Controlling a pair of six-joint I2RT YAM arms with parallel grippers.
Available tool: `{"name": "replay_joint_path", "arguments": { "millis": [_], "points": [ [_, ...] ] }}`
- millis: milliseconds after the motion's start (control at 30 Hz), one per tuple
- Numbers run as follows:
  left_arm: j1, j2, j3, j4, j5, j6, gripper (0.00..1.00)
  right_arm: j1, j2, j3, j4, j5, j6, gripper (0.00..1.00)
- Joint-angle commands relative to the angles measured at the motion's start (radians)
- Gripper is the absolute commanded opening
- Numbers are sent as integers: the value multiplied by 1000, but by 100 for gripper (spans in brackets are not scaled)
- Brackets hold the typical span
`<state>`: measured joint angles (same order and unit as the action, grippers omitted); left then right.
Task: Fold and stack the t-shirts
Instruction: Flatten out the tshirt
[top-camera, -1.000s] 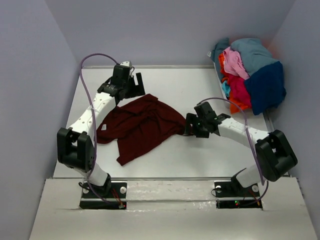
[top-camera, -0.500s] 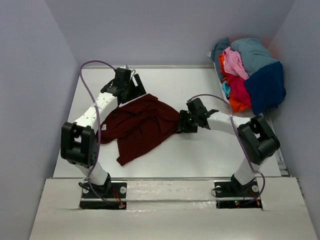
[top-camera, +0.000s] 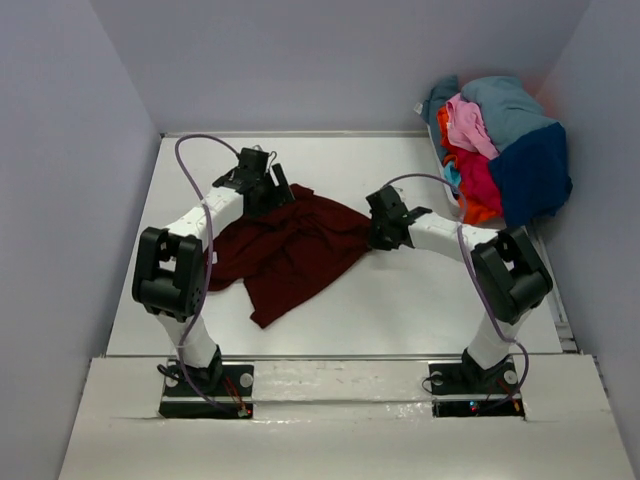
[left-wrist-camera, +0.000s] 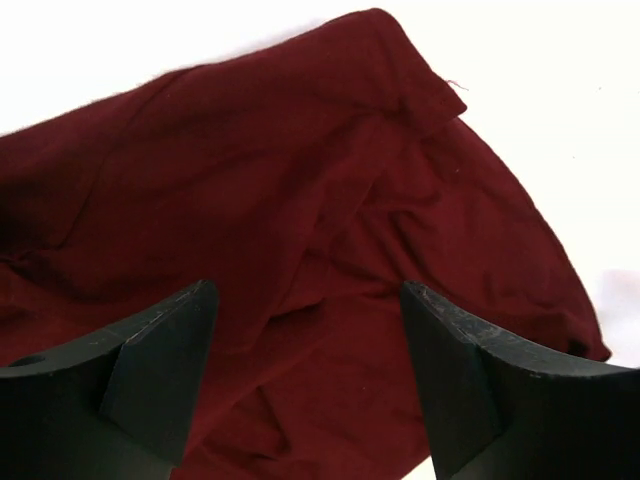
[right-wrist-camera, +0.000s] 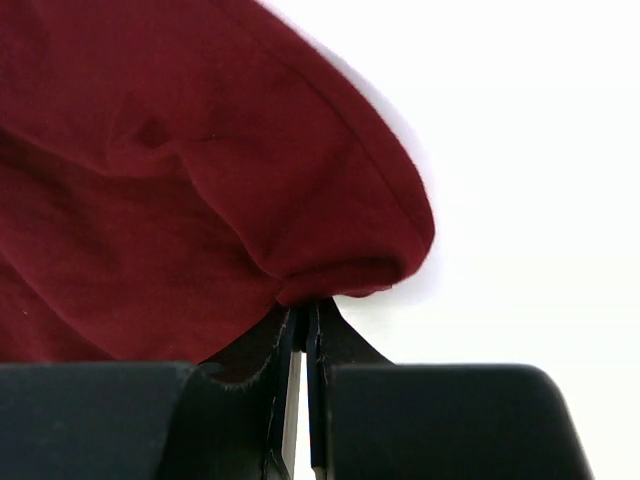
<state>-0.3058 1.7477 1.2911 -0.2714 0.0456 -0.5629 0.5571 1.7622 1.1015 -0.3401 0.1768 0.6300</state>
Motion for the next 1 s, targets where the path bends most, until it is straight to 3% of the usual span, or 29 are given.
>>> {"name": "replay_joint_path", "arguments": {
  "millis": [0, 467, 800, 967],
  "points": [
    [-25, -48, -24, 23, -26, -67, 83, 4, -9, 92, -60, 131, -47, 7],
    [-64, -258, -185, 26, -174, -316, 80, 4, 19, 133, -39, 82, -66, 7],
    [-64, -160, -239, 136, -180, -377, 71, 4, 2, 110, -33, 79, -67, 7],
    [-64, -106, -181, 147, -219, -355, 69, 4, -6, 103, -33, 78, -62, 7]
  ]
}}
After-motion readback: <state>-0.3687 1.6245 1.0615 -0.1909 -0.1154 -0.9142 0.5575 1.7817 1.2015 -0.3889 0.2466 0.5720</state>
